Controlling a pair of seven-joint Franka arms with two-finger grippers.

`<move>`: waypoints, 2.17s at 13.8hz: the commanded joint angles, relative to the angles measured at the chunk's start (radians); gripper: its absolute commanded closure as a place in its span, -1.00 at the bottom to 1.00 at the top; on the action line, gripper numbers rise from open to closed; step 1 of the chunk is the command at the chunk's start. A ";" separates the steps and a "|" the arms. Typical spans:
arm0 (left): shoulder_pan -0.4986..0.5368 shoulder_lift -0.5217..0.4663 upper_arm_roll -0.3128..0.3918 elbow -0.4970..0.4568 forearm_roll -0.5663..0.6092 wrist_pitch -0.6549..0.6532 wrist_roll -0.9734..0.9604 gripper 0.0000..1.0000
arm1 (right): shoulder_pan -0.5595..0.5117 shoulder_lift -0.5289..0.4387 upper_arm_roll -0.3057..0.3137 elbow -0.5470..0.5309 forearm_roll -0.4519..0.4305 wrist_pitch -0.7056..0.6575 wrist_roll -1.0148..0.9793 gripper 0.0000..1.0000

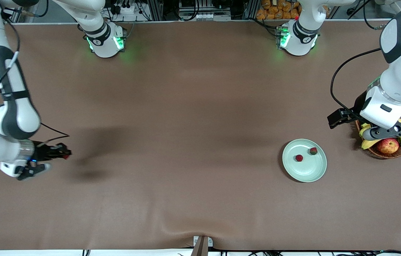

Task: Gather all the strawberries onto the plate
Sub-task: 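Grasp the last red strawberry with the right gripper and lift it, then carry the strawberry to mid-table while the left gripper approaches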

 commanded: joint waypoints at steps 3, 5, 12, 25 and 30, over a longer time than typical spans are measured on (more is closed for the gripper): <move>0.009 -0.008 0.001 -0.014 0.007 -0.010 -0.008 -1.00 | 0.237 0.086 0.000 0.096 0.009 0.119 0.077 1.00; 0.011 -0.001 0.001 -0.014 0.007 -0.008 -0.008 -1.00 | 0.361 0.104 -0.004 0.096 0.010 0.224 0.204 1.00; 0.009 0.034 -0.001 -0.026 0.007 0.001 -0.008 -1.00 | 0.705 0.305 -0.006 0.220 0.015 0.553 0.741 1.00; -0.069 0.121 -0.009 -0.043 -0.004 0.143 -0.017 -1.00 | 0.796 0.224 -0.161 0.254 -0.016 0.420 0.934 -1.00; -0.217 0.291 -0.009 0.006 -0.008 0.346 -0.205 -1.00 | 0.551 0.051 -0.165 0.235 -0.016 0.082 0.696 -1.00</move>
